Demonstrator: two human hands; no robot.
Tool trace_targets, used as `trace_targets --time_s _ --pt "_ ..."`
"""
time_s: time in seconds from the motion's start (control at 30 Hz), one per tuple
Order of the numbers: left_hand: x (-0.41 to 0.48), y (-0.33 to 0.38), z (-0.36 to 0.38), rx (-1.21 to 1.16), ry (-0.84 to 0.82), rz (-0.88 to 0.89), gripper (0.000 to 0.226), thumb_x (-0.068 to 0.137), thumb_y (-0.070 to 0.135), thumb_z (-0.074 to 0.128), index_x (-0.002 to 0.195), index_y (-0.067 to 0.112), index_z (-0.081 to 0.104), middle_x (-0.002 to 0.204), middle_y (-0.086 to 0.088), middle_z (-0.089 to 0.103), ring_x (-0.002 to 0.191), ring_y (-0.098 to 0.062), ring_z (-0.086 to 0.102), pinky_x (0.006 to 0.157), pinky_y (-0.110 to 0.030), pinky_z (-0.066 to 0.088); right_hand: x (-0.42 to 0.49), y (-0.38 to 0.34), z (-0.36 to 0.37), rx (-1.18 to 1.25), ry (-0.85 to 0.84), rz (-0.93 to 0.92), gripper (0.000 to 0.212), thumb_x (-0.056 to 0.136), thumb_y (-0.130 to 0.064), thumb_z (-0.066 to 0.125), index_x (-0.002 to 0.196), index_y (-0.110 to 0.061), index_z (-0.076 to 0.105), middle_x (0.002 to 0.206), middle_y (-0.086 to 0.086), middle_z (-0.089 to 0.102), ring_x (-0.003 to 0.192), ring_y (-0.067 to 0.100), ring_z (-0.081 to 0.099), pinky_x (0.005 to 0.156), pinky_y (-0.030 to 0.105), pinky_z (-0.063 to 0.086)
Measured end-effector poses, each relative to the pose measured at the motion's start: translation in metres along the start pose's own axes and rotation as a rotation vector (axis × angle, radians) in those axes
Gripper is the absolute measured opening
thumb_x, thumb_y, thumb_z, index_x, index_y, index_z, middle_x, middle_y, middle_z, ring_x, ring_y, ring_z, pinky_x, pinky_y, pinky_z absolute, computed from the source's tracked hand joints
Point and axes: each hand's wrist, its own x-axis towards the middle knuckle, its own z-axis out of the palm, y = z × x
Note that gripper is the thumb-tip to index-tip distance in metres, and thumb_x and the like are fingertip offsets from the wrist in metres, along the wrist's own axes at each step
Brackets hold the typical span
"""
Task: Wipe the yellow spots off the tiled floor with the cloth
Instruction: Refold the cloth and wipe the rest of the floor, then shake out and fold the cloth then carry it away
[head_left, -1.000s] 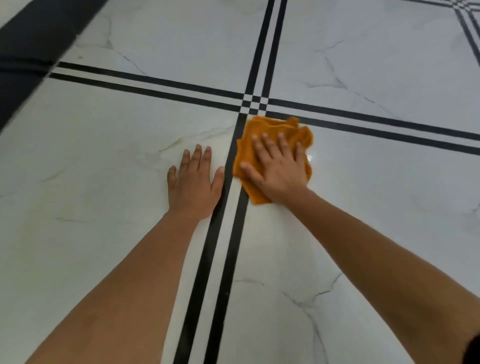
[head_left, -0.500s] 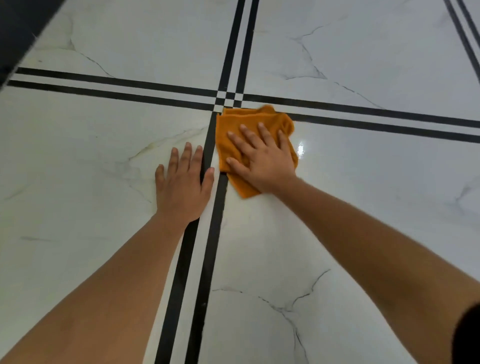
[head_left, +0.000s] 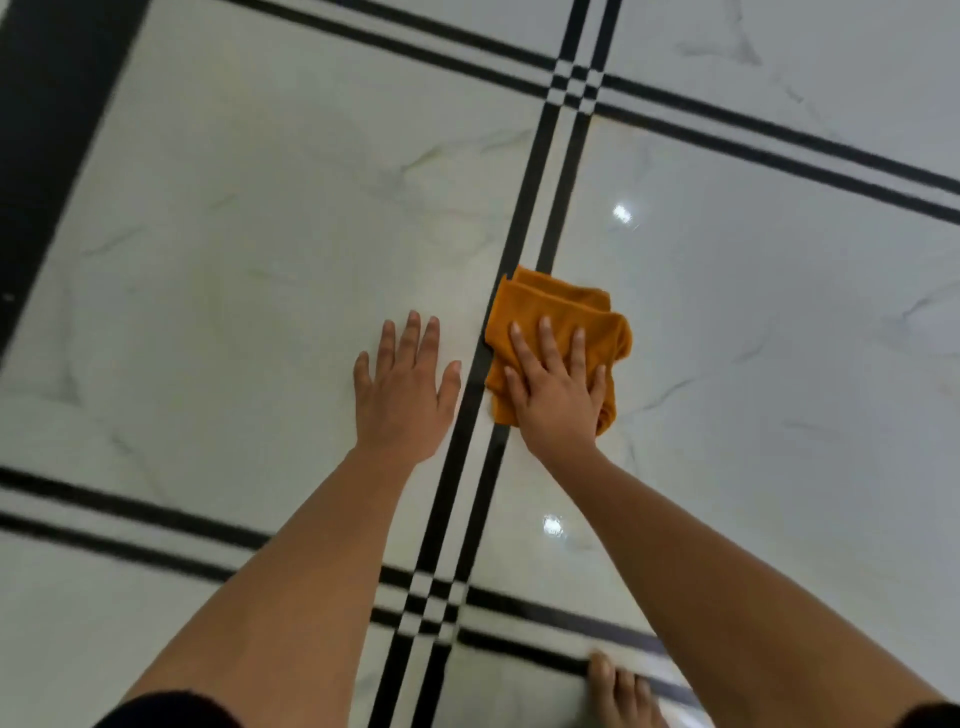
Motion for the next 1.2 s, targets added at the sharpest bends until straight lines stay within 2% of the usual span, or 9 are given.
trace_targets --time_s 0.13,0.2,0.23,0.3,0.6,0.77,0.83,1.03,1.2 --pt "-0.066 -0.016 -0.016 -0.083 -0.095 -0.098 0.057 0.098 0.044 0.015 0.149 0.024 0.001 0.158 0.002 -0.001 0.144 -0.02 -0.006 0.114 -0.047 0.003 -0.055 -0.031 -0.001 0.096 -0.191 0.126 0.044 0.101 -0.038 0.022 0.145 -0.033 0.025 0.155 0.001 0.024 0.144 0.028 0.012 0.114 0.051 0.017" --pt "-0.097 -0.017 -0.035 -0.111 -0.125 -0.131 0.056 0.098 0.044 0.015 0.149 0.024 0.002 0.158 0.002 0.0 0.144 -0.019 -0.005 0.114 -0.047 0.003 -0.078 -0.047 -0.019 0.497 -0.117 0.26 0.03 0.101 -0.025 0.029 0.12 -0.022 0.052 0.118 0.009 0.06 0.117 0.03 0.053 0.098 0.046 0.043" --pt "-0.109 -0.015 -0.047 -0.125 -0.133 -0.139 0.056 0.098 0.044 0.016 0.149 0.024 0.003 0.158 0.002 0.001 0.144 -0.019 -0.005 0.114 -0.047 0.003 -0.088 -0.056 -0.033 0.695 -0.067 0.341 0.027 0.1 -0.019 0.032 0.109 -0.019 0.057 0.102 0.009 0.063 0.098 0.026 0.061 0.089 0.038 0.051" --pt "-0.135 -0.006 -0.077 -0.143 -0.154 -0.157 0.056 0.098 0.043 0.016 0.149 0.023 0.004 0.158 0.001 0.003 0.144 -0.019 -0.003 0.114 -0.047 0.005 -0.109 -0.069 -0.071 0.839 -0.039 0.47 0.027 0.1 -0.015 0.033 0.111 -0.011 0.058 0.1 0.015 0.062 0.086 0.025 0.061 0.073 0.019 0.051" --pt "-0.271 0.09 -0.287 -0.478 -0.008 -0.296 0.053 0.099 0.043 0.02 0.148 0.024 0.013 0.156 0.0 0.017 0.143 -0.021 0.011 0.111 -0.05 0.016 -0.235 -0.133 -0.33 0.932 -0.143 0.376 0.013 0.096 -0.015 0.047 0.1 -0.009 0.058 0.073 -0.005 0.058 0.055 0.001 0.059 0.049 0.012 0.043" --pt "-0.369 0.15 -0.399 -0.735 0.129 -0.427 0.052 0.099 0.043 0.021 0.147 0.025 0.019 0.154 -0.001 0.024 0.142 -0.021 0.018 0.112 -0.048 0.015 -0.317 -0.167 -0.468 0.873 -0.325 0.219 0.002 0.09 -0.013 0.056 0.092 -0.013 0.057 0.082 0.001 0.06 0.084 0.021 0.059 0.08 0.037 0.053" --pt "-0.39 0.165 -0.415 -0.868 0.164 -0.471 0.05 0.099 0.042 0.023 0.146 0.026 0.022 0.151 -0.002 0.031 0.139 -0.023 0.027 0.112 -0.047 0.019 -0.332 -0.172 -0.495 0.846 -0.393 0.189 0.019 0.088 -0.013 0.058 0.107 -0.011 0.055 0.098 0.006 0.06 0.093 0.023 0.059 0.087 0.044 0.053" --pt "-0.489 0.213 -0.479 -1.181 0.384 -0.602 0.048 0.099 0.044 0.024 0.144 0.028 0.027 0.144 -0.006 0.04 0.131 -0.025 0.038 0.11 -0.046 0.03 -0.394 -0.191 -0.59 0.686 -0.599 -0.096 0.033 0.09 -0.02 0.055 0.122 -0.013 0.05 0.111 0.009 0.057 0.098 0.025 0.056 0.084 0.045 0.053" --pt "-0.533 0.252 -0.497 -1.271 0.608 -0.691 0.039 0.099 0.039 0.028 0.134 0.026 0.042 0.133 -0.004 0.049 0.12 -0.022 0.046 0.1 -0.036 0.037 -0.435 -0.179 -0.625 0.701 -0.639 -0.342 0.023 0.091 -0.034 0.056 0.097 -0.012 0.054 0.086 0.0 0.056 0.084 0.019 0.053 0.082 0.042 0.052"
